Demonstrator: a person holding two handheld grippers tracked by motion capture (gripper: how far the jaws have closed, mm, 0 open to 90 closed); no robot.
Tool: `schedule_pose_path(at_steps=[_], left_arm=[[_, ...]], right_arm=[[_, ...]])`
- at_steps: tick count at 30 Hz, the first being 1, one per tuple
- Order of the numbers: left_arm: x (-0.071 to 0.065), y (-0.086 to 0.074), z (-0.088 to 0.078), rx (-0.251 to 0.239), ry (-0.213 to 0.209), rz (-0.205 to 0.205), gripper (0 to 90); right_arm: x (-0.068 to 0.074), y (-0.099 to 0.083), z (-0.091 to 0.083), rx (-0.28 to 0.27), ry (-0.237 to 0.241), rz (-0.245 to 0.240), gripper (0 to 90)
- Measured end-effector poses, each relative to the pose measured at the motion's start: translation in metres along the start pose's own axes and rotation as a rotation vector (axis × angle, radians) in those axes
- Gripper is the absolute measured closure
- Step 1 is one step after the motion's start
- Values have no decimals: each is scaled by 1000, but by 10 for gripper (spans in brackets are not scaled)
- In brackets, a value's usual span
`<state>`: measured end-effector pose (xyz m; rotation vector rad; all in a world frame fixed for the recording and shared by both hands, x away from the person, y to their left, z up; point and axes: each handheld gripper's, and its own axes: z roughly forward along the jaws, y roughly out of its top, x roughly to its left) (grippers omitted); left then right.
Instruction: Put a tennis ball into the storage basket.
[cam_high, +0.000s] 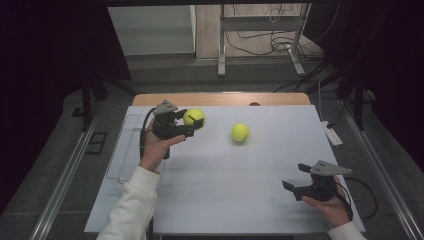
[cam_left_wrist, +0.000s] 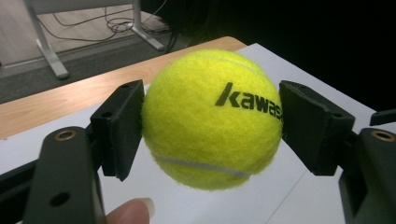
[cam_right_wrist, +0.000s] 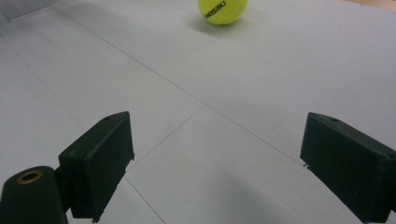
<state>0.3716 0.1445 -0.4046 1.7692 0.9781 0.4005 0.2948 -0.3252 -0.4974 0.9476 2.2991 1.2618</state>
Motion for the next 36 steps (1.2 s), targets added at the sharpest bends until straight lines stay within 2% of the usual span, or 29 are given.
schedule_pose_path(at_steps=[10,36], left_arm=[[13,-1,-9,-14,43,-23,270],[38,-5,-21,-28,121,-74,270]], right_arm=[[1,0,1,-1,3,0,99],[0,0,0,-1,0,0,100]])
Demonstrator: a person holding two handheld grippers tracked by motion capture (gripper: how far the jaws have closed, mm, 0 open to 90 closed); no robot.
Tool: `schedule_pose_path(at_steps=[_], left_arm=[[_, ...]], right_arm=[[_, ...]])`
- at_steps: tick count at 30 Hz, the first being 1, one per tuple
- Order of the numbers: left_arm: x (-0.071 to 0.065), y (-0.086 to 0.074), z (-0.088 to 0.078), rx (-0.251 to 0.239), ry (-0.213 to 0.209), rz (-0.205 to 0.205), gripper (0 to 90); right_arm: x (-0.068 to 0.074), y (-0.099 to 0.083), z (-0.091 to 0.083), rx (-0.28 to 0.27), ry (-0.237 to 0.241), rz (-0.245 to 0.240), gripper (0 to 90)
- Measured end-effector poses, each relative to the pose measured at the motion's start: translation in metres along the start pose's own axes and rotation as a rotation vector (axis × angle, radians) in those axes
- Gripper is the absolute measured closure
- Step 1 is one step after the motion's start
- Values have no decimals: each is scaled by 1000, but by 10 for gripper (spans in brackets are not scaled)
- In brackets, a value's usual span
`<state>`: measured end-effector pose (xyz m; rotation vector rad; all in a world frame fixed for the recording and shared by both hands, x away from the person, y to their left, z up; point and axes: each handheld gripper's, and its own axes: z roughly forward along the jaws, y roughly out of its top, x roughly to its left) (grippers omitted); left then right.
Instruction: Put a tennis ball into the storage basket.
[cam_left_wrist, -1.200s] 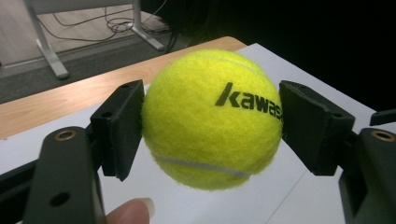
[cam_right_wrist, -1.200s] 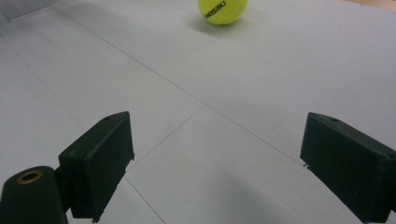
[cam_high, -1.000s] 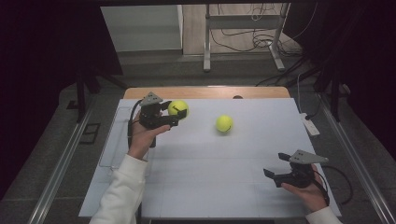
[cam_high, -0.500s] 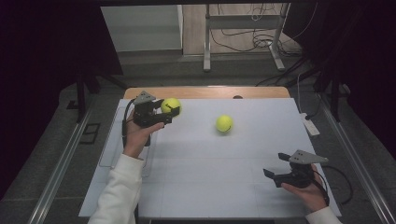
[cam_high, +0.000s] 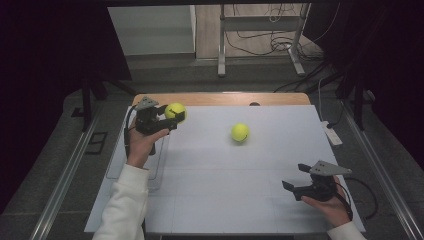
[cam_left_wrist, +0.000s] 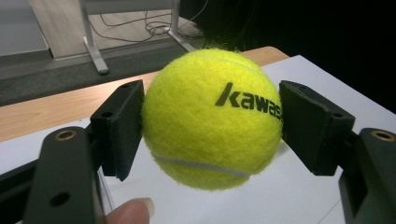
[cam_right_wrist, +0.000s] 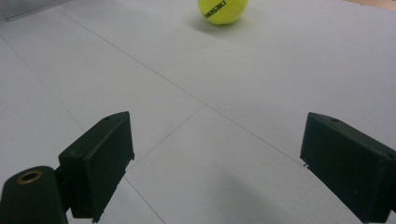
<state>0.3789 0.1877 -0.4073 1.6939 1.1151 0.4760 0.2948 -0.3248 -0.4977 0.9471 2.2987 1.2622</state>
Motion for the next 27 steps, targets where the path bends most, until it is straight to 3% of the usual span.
schedule_pose_path(at_steps=[27], left_arm=[[22,-2,-11,-24,68,-49,270]], right_arm=[[0,0,0,1,-1,-1,100]])
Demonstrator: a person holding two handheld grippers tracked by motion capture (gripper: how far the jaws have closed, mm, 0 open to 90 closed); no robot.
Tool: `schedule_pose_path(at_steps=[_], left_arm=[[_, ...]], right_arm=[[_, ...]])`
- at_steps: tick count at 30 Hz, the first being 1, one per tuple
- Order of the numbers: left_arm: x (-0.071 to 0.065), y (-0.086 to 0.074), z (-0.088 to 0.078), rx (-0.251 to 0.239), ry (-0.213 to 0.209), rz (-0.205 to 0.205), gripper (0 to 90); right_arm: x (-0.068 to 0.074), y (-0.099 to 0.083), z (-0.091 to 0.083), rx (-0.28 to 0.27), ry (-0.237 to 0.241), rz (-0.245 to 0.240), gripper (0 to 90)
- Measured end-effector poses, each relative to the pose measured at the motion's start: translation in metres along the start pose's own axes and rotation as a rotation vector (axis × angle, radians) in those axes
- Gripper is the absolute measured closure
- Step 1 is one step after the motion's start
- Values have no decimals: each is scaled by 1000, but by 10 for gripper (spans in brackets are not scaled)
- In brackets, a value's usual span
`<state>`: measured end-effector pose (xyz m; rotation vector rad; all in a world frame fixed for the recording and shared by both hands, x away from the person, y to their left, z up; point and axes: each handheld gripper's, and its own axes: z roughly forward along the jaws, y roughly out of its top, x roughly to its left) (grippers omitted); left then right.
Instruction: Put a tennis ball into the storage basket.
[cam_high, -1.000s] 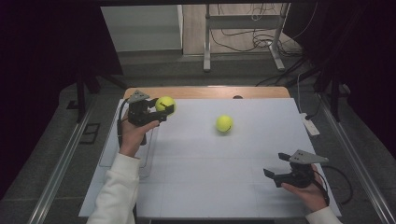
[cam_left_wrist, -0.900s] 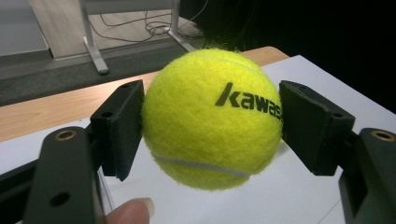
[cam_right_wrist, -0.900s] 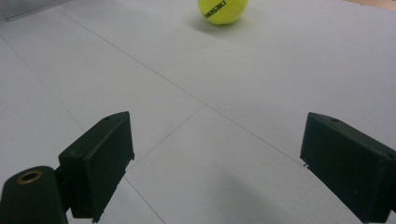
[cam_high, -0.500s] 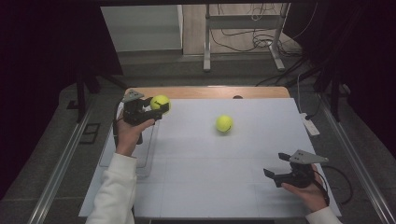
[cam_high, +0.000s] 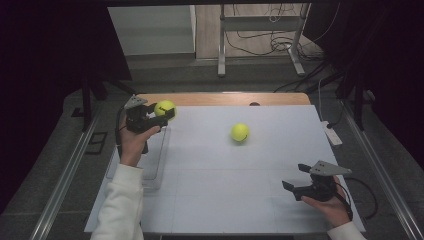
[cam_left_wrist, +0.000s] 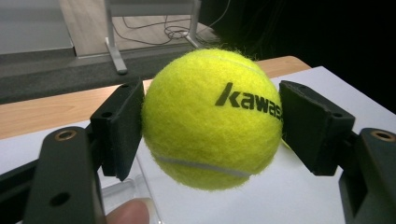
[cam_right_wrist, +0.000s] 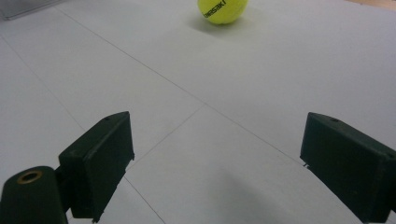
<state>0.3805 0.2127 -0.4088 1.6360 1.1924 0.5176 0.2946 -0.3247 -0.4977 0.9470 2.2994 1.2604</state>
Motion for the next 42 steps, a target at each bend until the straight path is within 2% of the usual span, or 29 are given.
schedule_pose_path(at_steps=[31,42], left_arm=[[34,-7,-9,-9,88,-73,270],[46,-11,-11,-2,137,-90,270]], right_arm=[[0,0,0,3,0,1,100],[0,0,1,0,1,1,101]])
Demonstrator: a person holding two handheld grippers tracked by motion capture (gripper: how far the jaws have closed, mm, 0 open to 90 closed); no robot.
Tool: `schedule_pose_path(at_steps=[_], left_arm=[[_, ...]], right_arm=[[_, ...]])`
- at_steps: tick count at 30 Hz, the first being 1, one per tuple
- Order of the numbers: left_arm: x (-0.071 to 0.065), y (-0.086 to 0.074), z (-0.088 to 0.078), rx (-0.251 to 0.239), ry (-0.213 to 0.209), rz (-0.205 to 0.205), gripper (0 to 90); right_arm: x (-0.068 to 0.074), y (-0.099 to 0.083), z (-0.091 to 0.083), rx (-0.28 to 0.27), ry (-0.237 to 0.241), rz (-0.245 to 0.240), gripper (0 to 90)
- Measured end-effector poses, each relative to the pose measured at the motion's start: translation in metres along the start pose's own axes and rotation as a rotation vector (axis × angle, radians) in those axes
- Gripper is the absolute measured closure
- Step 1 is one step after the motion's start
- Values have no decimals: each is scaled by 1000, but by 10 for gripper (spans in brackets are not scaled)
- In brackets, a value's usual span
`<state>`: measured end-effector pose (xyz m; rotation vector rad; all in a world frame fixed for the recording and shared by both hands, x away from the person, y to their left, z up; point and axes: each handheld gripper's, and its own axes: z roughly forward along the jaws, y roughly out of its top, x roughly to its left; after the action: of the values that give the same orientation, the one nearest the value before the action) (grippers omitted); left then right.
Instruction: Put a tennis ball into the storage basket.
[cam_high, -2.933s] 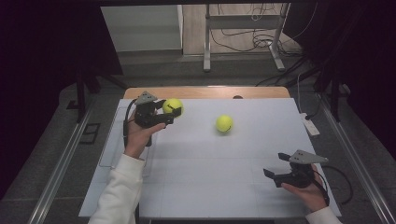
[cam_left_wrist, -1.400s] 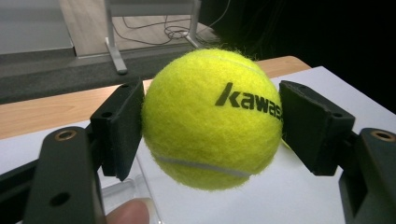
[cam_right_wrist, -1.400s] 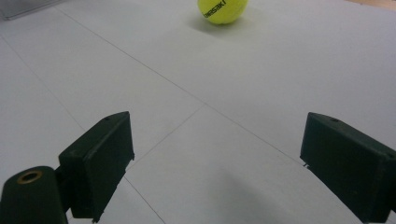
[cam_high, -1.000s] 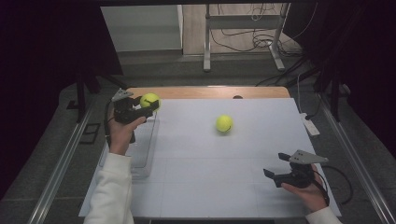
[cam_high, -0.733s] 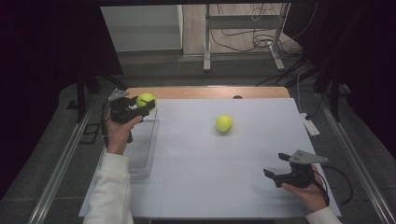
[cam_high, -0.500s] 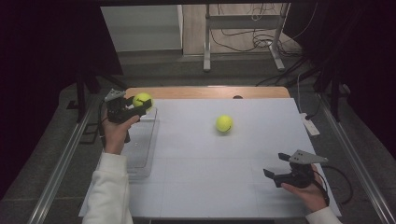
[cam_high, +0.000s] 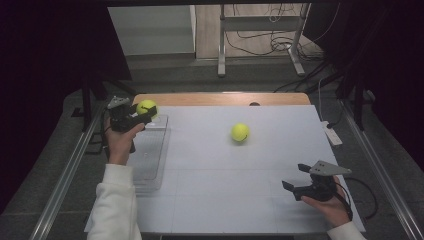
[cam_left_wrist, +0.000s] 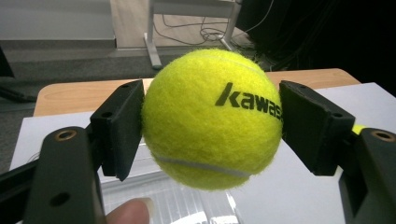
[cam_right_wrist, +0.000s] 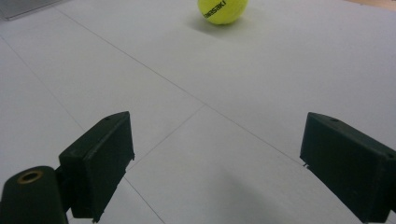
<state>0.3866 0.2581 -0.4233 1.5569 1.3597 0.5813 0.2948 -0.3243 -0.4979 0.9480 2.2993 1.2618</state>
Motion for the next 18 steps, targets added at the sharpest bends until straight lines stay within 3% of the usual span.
schedule_pose_path(at_steps=[18], left_arm=[[19,-4,-4,-4,61,-44,269]], right_arm=[[0,0,0,2,-2,0,101]])
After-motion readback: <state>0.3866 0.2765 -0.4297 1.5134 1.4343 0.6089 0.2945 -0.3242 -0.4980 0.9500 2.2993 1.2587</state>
